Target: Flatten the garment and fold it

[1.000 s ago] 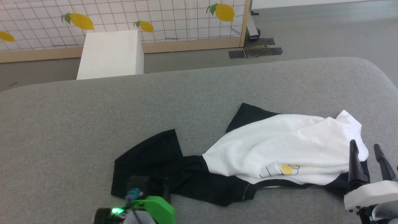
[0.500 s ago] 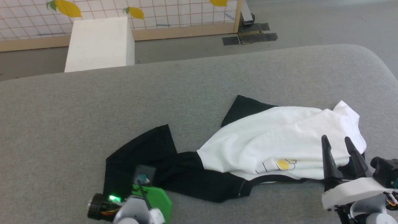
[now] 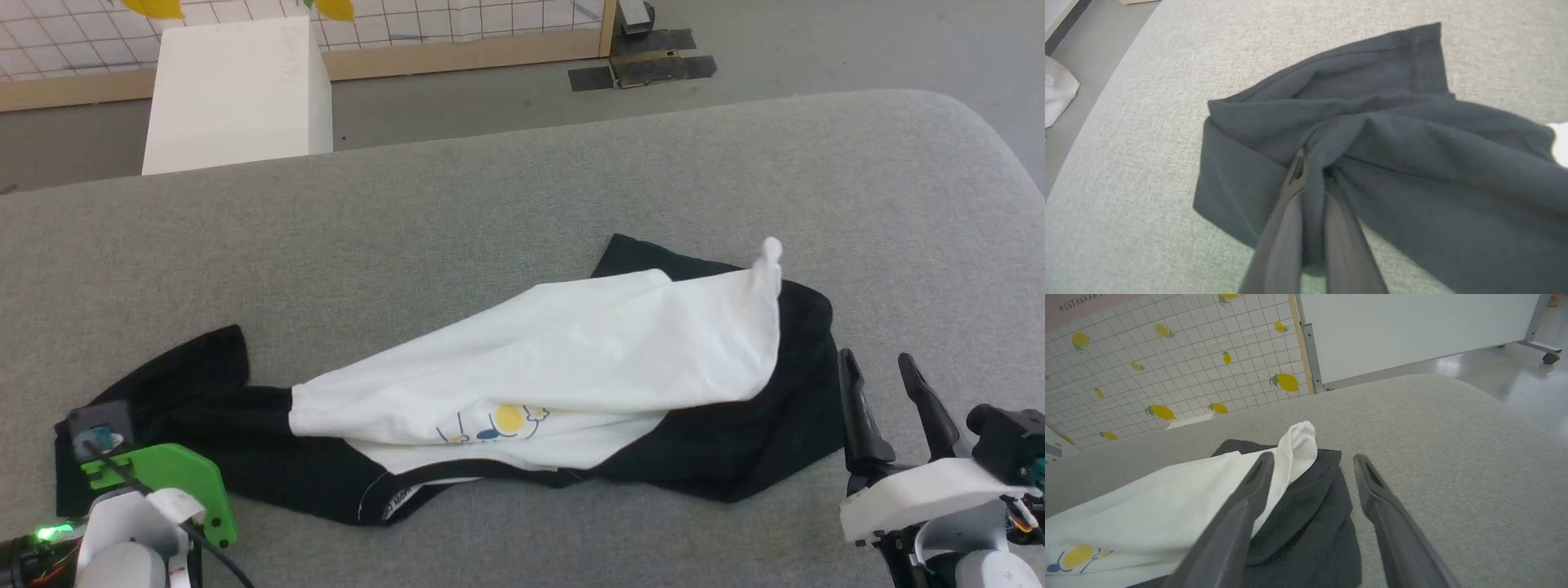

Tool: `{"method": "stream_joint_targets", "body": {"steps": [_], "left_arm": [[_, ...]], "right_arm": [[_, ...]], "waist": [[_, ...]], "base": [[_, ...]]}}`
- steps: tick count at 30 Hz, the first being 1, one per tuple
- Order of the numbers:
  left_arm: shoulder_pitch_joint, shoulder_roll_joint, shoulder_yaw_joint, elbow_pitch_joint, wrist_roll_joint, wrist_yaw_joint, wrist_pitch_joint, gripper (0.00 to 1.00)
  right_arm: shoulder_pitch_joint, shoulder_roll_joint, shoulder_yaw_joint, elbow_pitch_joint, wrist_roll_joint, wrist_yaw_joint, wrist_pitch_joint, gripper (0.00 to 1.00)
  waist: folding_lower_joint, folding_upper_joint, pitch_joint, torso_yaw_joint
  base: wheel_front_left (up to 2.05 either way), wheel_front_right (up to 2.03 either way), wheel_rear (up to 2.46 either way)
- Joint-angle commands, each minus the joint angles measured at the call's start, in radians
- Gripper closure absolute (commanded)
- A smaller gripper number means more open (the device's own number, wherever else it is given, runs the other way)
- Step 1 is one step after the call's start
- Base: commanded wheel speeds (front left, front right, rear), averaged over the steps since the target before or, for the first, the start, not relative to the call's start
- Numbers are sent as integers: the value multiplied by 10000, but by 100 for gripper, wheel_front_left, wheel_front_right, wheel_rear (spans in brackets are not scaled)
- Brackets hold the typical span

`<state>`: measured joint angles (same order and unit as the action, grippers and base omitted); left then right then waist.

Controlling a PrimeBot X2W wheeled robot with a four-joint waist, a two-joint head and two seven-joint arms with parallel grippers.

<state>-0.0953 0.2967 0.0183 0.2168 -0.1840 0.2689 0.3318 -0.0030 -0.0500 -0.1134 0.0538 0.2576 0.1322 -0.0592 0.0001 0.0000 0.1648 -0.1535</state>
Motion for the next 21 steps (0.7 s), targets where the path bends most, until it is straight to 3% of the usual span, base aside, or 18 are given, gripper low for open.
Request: {"method": "stream_joint_targets", "body": {"steps": [1, 4, 8, 13, 21], "left_arm": [[175, -88, 120, -89, -362, -23, -346, 0], [400, -341, 25, -225, -511, -158, -926, 0], [632, -984, -130, -871, -727, -332, -2535, 0], [385, -1449, -1613, -1455, -168, -1196, -3899, 0], [-2248, -2062, -3865, 97, 498, -2556, -3103, 0]], "right_arm": [[-192, -3, -52, 91, 62, -15, -50, 0], [-233, -3, -74, 152, 31, -15, -27, 0], [-272, -3, -7, 119, 8, -15, -28, 0], [-232, -3, 17, -2, -12, -15, -55, 0], [-348, -3, 233, -256, 142, -15, -120, 0]], "waist": [[-1, 0, 13, 115], [-1, 0, -37, 258], [-1, 0, -172, 385], [-1, 0, -273, 524], [-1, 0, 20, 76]], "base": [[0, 0, 0], [0, 0, 0], [0, 0, 0], [0, 0, 0], [0, 0, 0]]}}
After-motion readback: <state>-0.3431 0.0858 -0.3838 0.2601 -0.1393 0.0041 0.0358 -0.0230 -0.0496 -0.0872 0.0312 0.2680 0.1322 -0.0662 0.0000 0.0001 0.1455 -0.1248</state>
